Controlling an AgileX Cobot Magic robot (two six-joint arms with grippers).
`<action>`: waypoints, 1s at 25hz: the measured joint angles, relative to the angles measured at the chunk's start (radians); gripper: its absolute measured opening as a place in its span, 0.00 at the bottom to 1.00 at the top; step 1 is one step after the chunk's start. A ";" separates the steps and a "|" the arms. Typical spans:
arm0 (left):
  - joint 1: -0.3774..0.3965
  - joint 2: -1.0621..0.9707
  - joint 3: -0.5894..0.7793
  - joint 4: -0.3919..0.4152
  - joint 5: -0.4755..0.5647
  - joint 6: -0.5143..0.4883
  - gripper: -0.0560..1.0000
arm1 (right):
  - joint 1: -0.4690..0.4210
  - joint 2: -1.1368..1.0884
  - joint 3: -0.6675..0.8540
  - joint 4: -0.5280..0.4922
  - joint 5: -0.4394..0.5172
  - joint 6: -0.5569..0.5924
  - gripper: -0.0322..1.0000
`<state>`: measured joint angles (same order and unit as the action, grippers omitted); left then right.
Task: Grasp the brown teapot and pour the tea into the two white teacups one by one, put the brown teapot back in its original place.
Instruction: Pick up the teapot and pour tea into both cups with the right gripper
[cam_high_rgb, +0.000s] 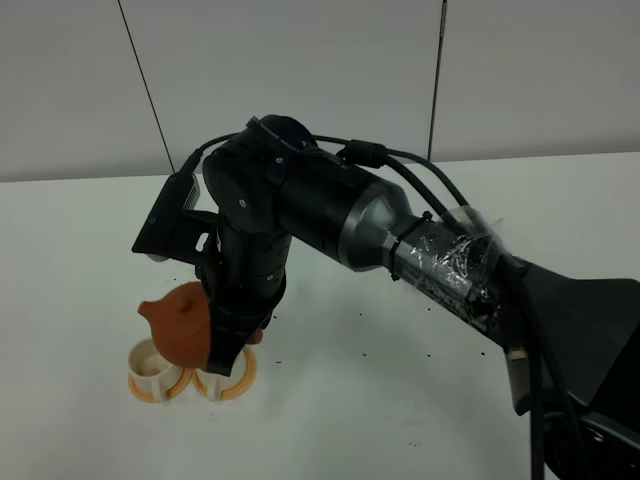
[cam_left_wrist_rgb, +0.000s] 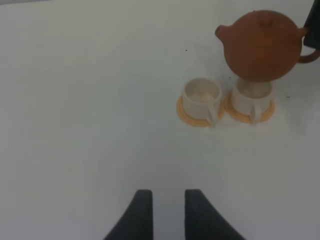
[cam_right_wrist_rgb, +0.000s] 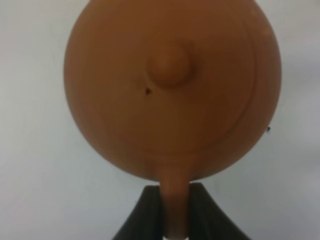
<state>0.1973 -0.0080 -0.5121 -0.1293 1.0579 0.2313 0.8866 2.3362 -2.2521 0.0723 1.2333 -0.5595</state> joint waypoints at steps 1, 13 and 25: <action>0.000 0.000 0.000 0.000 0.000 0.000 0.27 | 0.001 0.007 0.000 0.000 0.001 0.000 0.12; 0.000 0.000 0.000 0.000 0.000 0.000 0.27 | 0.004 0.020 0.000 -0.012 0.000 0.019 0.12; 0.000 0.000 0.000 0.000 0.000 0.000 0.27 | 0.068 0.020 -0.017 -0.188 0.002 0.009 0.12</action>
<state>0.1973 -0.0080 -0.5121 -0.1293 1.0579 0.2313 0.9542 2.3559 -2.2688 -0.1159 1.2349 -0.5510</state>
